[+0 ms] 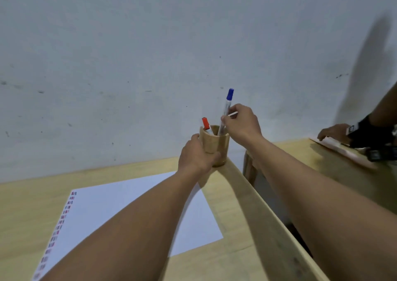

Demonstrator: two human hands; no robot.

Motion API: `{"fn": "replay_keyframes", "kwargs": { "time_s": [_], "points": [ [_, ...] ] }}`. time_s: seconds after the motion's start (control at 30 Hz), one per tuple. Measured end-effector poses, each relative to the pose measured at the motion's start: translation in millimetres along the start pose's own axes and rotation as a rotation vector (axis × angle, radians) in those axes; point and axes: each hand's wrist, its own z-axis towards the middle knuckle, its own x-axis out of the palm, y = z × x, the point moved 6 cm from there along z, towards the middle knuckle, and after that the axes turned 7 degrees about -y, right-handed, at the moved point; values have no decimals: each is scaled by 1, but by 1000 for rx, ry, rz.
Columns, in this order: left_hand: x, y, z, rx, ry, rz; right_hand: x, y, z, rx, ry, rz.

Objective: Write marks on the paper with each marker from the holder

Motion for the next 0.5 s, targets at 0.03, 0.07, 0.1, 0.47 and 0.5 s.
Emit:
{"fn": "replay_keyframes", "kwargs": {
  "time_s": [0.03,0.07,0.1,0.47,0.5],
  "points": [
    [4,0,3,12,-13,8,5,-6,3,1,11,-34],
    [6,1,4,14,-17,26,10,-10,4,8,32,-65],
    [8,2,6,18,-24,40,15,-15,5,15,54,-92],
    [17,10,10,31,-59,14,15,-21,-4,45,151,-144],
    [15,8,7,11,-48,-2,12,-18,-7,46,145,-127]
  ]
}}
